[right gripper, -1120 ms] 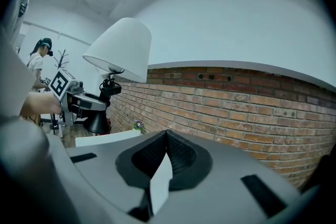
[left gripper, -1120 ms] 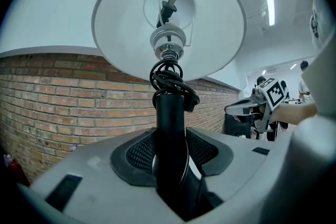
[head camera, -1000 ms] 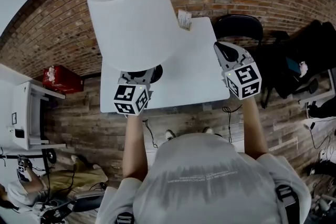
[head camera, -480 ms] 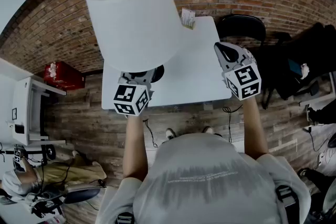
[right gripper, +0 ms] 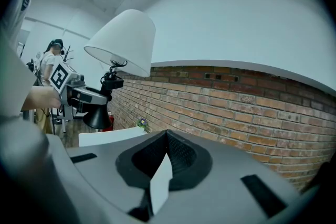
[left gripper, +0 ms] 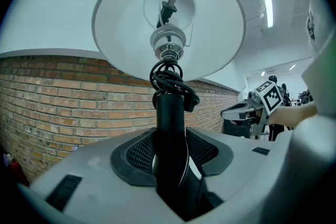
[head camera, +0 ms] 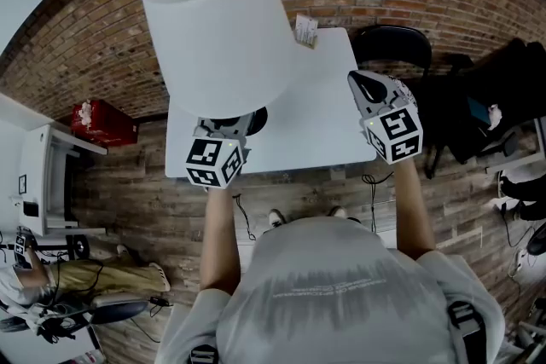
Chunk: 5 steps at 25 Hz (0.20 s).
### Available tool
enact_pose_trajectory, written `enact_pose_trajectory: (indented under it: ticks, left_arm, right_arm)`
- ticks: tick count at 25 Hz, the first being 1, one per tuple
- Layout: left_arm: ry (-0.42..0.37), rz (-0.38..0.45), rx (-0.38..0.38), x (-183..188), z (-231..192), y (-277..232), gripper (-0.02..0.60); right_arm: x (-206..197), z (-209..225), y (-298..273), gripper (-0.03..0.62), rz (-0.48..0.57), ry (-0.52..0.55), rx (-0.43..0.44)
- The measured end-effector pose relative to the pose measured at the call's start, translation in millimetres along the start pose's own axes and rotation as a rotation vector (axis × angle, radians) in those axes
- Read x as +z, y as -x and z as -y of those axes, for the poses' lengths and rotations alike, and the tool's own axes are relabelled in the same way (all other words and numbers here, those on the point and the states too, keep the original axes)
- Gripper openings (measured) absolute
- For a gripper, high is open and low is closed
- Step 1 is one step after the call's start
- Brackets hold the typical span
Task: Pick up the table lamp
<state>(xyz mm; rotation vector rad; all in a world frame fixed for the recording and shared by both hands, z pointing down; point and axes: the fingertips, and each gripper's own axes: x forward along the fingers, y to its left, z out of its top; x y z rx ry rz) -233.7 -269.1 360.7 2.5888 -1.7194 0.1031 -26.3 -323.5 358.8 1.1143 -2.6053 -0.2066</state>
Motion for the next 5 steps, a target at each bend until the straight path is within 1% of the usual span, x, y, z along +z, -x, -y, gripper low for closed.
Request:
enact_pose_trajectory:
  ticks: [5]
  left_arm:
    - [0.007,0.005,-0.004,3,-18,3,0.175]
  right_arm:
    - [7,-10,-13,0.002,-0.008,-0.003,0.007]
